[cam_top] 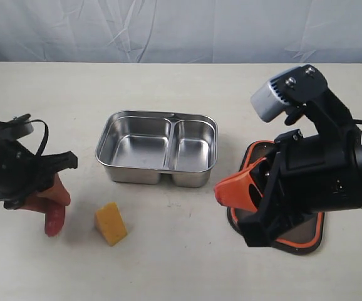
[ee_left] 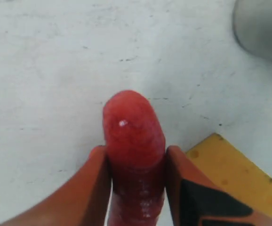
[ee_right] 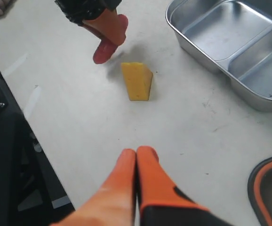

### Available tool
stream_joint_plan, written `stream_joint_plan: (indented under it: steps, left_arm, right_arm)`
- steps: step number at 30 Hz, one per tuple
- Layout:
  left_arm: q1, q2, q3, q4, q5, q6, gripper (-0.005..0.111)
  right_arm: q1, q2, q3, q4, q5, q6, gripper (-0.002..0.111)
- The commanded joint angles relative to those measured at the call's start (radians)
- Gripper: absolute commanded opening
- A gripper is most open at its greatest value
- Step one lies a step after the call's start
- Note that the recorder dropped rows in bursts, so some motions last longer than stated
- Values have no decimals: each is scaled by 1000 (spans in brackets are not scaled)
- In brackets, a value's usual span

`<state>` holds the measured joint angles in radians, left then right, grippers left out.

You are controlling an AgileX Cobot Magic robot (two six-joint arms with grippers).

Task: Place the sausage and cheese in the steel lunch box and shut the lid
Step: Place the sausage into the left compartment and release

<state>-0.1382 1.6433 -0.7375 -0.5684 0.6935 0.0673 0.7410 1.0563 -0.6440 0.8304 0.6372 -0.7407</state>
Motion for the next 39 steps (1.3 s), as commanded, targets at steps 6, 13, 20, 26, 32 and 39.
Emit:
stream_joint_plan:
  steps: [6,13,20,26,32,39]
  left_arm:
    - [-5,-132,-148,-214,-17,211,0]
    - [-76,-49,-298,-271,-64,308,0]
    - [-131,105,-398,-252,-99,311,0]
    - [-134,162,-449,-296,-80,368,18]
    - [-134,171,-463,-336,-55,388,58]
    - [-134,169,-463,-312,12,389,52]
  right_arm:
    - [0,-6,-5,-13,-32,1,0]
    - [0,-6,-5,-16,-83,1,0]
    - [0,-6,-5,-17,-92,1,0]
    - [0,-6,-5,-17,-90,14,0]
    - [0,-6,-5,-17,-92,17,0]
    - [0,-6,-5,-17,-86,18,0]
